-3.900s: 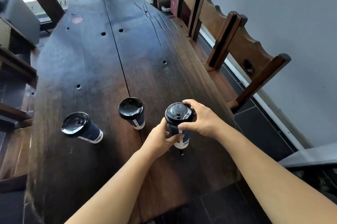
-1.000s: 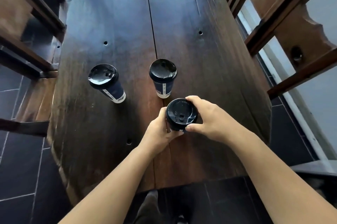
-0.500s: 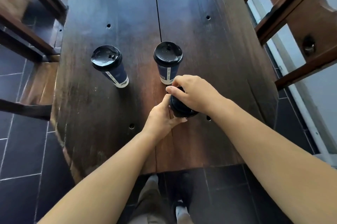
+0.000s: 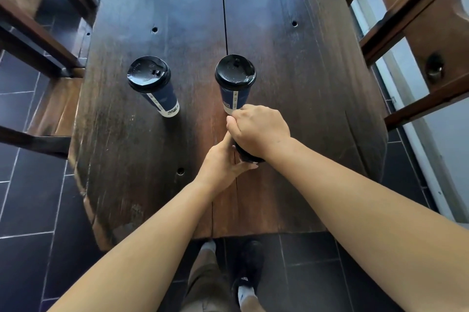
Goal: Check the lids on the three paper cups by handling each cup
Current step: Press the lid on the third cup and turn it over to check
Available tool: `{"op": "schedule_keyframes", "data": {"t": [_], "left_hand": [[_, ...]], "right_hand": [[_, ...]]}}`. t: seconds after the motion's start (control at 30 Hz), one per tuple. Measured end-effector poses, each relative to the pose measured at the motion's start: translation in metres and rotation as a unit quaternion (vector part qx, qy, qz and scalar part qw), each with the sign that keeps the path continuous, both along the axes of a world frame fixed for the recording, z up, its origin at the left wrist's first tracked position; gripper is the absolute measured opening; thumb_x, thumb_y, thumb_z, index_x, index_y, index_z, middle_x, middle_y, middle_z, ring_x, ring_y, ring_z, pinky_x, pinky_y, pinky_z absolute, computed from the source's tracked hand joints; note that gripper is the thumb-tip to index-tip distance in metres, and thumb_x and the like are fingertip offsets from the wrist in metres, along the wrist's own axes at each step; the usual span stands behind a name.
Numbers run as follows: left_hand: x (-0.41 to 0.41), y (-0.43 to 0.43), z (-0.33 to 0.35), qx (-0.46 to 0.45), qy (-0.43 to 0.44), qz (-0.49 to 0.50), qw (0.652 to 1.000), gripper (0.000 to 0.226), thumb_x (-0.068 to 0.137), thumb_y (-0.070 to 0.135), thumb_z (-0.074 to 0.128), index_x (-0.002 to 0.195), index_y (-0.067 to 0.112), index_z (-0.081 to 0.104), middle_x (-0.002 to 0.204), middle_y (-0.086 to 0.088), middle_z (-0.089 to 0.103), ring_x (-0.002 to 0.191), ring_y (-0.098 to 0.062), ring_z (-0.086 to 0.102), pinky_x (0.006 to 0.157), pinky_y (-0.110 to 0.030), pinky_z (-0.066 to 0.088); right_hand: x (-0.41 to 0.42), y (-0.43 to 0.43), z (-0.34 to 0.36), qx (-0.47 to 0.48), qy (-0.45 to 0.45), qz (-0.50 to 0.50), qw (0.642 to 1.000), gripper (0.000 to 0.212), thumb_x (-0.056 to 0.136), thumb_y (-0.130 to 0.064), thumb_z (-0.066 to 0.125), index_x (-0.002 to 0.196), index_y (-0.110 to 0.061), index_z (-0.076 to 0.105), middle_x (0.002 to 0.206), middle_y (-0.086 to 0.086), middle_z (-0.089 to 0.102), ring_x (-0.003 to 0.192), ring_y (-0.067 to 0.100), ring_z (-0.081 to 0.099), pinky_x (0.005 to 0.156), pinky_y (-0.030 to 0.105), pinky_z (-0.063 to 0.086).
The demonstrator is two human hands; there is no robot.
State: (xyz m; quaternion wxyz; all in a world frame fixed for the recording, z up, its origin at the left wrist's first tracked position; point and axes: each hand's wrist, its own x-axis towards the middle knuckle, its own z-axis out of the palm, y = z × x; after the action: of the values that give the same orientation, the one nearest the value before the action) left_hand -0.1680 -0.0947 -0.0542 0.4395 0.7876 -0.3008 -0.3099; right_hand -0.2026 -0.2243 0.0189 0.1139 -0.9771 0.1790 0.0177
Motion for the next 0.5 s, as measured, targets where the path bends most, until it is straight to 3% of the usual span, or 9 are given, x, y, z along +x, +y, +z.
{"op": "schedule_keyframes", "data": {"t": [0.27, 0.4, 0.5], "left_hand": [[0.0005, -0.002, 0.0014, 0.004, 0.01, -0.001, 1.0, 0.077, 0.075, 0.025, 0.091, 0.138, 0.028, 0.048, 0.1, 0.017, 0.071, 0.093, -0.009, 0.067, 0.084, -0.033, 0.059], [-0.0023, -0.0036, 0.0008, 0.006, 0.009, 0.006, 1.0, 0.078, 0.074, 0.026, 0.091, 0.139, 0.026, 0.048, 0.093, 0.018, 0.07, 0.08, 0.003, 0.064, 0.077, -0.025, 0.054], [-0.0033, -0.0037, 0.0, 0.01, 0.011, 0.009, 1.0, 0.076, 0.074, 0.027, 0.091, 0.137, 0.027, 0.048, 0.093, 0.016, 0.071, 0.079, 0.001, 0.062, 0.076, -0.028, 0.054]], "right_hand": [[0.0002, -0.0011, 0.0018, -0.014, -0.006, -0.001, 1.0, 0.041, 0.102, -0.034, 0.038, 0.094, -0.013, 0.072, 0.102, 0.01, 0.07, 0.093, 0.036, 0.068, 0.073, 0.04, 0.046], [-0.0003, -0.0034, -0.001, -0.02, -0.007, 0.0, 1.0, 0.04, 0.101, -0.034, 0.039, 0.094, -0.013, 0.071, 0.099, 0.01, 0.069, 0.091, 0.037, 0.068, 0.068, 0.038, 0.041], [-0.0006, -0.0033, -0.0028, -0.025, -0.004, 0.003, 1.0, 0.039, 0.101, -0.034, 0.039, 0.093, -0.013, 0.071, 0.098, 0.01, 0.069, 0.089, 0.037, 0.068, 0.066, 0.037, 0.038]]}}
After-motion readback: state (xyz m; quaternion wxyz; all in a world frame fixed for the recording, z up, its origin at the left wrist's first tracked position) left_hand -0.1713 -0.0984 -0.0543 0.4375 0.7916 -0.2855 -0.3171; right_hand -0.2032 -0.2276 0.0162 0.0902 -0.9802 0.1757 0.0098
